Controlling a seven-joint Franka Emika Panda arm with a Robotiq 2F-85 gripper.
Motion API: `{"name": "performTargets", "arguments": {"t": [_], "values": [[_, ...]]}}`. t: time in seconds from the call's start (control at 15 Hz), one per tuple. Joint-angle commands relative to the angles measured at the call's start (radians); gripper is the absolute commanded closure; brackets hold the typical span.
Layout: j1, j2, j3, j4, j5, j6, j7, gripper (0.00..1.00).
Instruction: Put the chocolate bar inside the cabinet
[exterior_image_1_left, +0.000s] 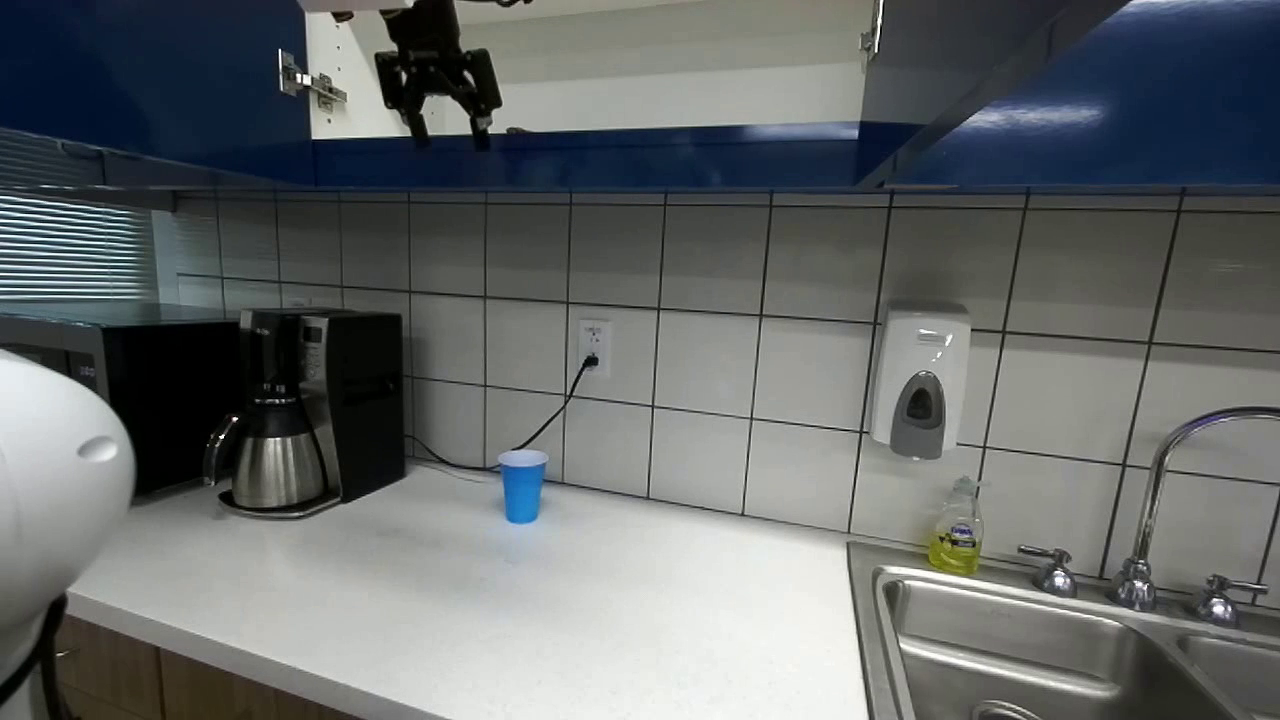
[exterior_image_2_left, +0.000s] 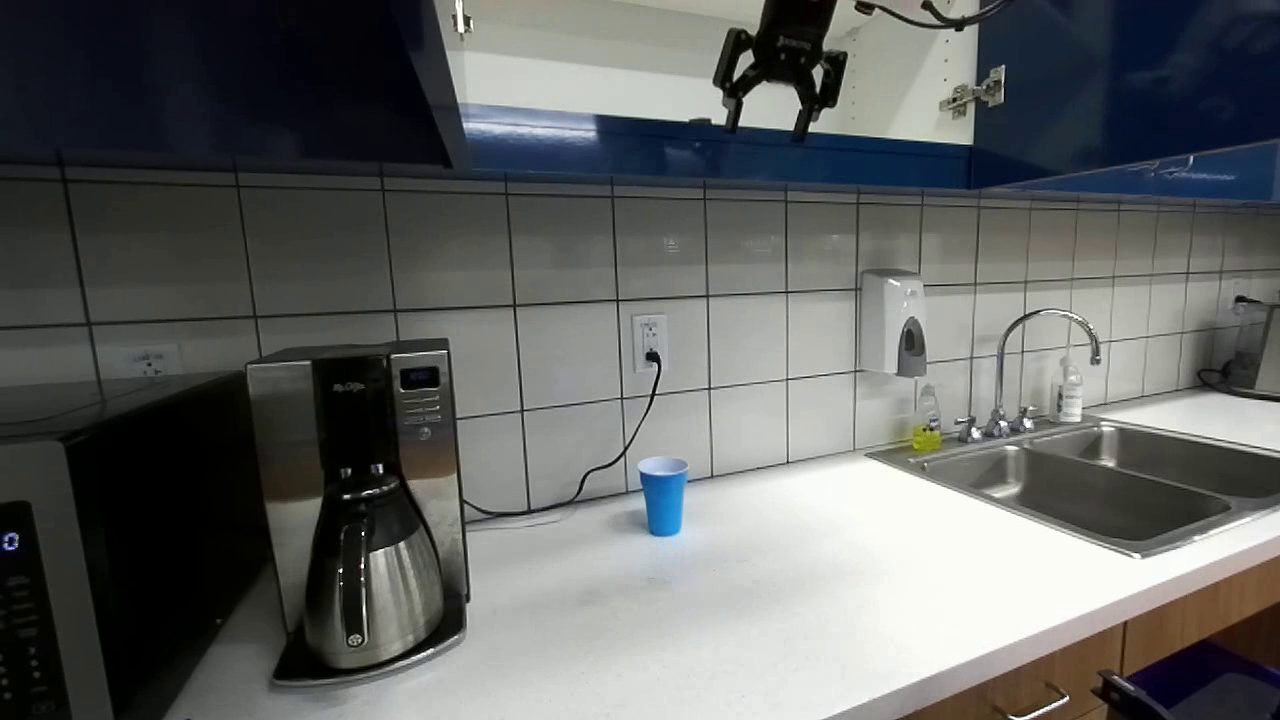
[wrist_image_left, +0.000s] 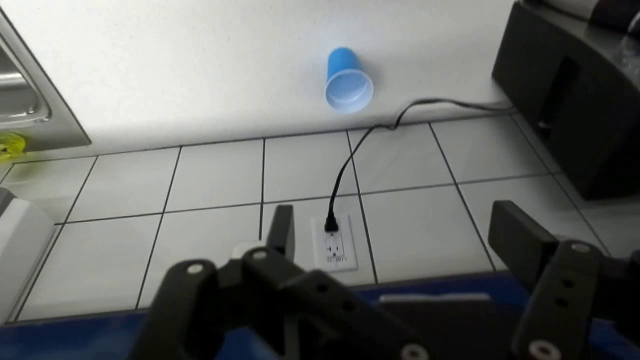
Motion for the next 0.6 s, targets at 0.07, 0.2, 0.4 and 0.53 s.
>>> {"name": "performTargets", "arguments": {"t": [0.07, 0.2, 0.4, 0.53], "values": [[0.031, -0.151, 0.013, -0.255, -0.010, -0.050, -0.145, 0.00], [0.044, -0.184, 0.017, -0.347, -0.013, -0.048, -0.186, 0.00], [0.068, -0.219, 0.018, -0.483, -0.011, -0.023, -0.238, 0.00], [0.078, -0.234, 0.026, -0.577, -0.013, 0.006, -0.246, 0.00]]}}
